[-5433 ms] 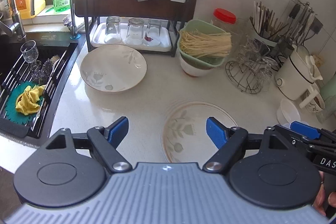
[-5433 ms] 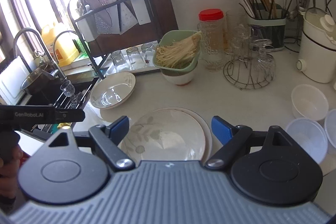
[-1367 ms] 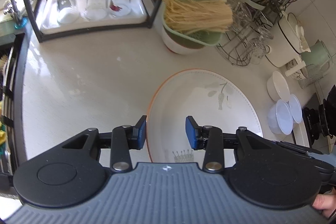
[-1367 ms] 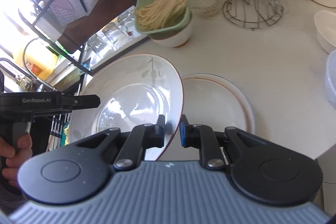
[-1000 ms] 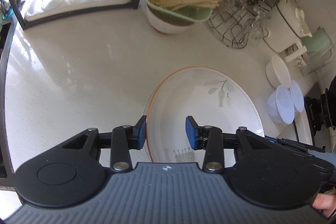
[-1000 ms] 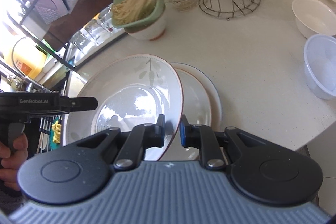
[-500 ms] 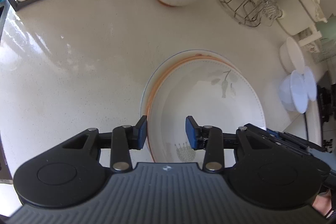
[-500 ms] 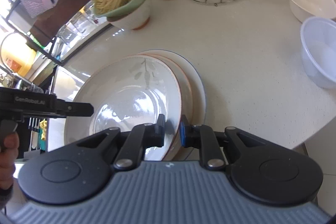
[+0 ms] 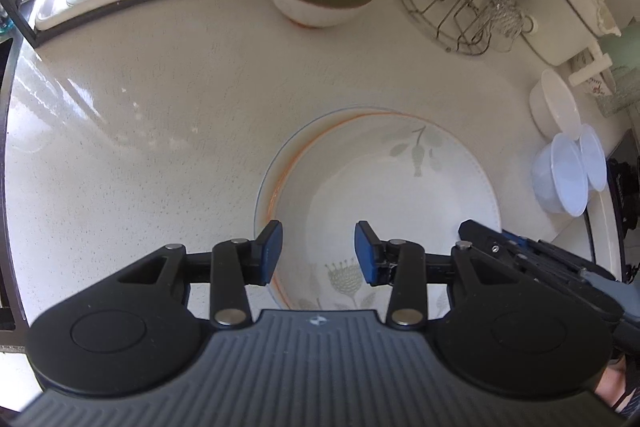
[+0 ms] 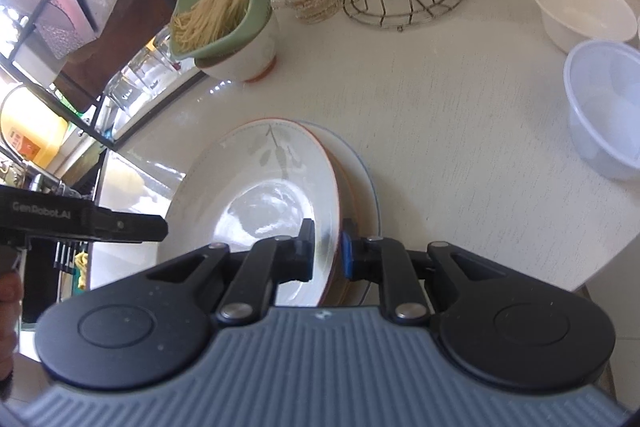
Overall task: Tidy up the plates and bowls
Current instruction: 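Lower the plate onto the stack and open both grippers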
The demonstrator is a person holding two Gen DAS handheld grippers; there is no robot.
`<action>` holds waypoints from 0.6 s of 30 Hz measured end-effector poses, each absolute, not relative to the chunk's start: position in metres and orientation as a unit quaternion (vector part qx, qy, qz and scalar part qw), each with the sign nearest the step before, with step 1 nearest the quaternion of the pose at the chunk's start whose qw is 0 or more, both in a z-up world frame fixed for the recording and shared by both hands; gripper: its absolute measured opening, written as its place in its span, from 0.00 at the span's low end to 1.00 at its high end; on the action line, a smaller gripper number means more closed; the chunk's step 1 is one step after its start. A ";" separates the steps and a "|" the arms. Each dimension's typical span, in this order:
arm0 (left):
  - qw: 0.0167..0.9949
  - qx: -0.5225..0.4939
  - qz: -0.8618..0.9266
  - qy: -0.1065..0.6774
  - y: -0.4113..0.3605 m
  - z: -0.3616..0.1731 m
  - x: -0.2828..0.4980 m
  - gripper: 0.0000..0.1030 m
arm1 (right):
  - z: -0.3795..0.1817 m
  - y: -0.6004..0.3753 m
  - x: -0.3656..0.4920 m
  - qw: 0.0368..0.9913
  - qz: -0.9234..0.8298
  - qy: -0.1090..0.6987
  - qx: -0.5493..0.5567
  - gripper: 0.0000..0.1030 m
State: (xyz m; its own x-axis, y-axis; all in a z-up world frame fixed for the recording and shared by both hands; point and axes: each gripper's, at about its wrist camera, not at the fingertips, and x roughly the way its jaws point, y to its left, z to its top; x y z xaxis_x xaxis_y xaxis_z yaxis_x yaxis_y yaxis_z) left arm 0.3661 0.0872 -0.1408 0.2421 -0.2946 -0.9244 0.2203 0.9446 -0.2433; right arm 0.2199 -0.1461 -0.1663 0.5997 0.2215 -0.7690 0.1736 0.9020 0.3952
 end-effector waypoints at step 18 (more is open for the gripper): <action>0.827 -0.046 -0.172 0.533 0.083 -0.095 0.348 0.44 | -0.108 -0.145 0.218 0.909 0.020 0.381 0.169 0.17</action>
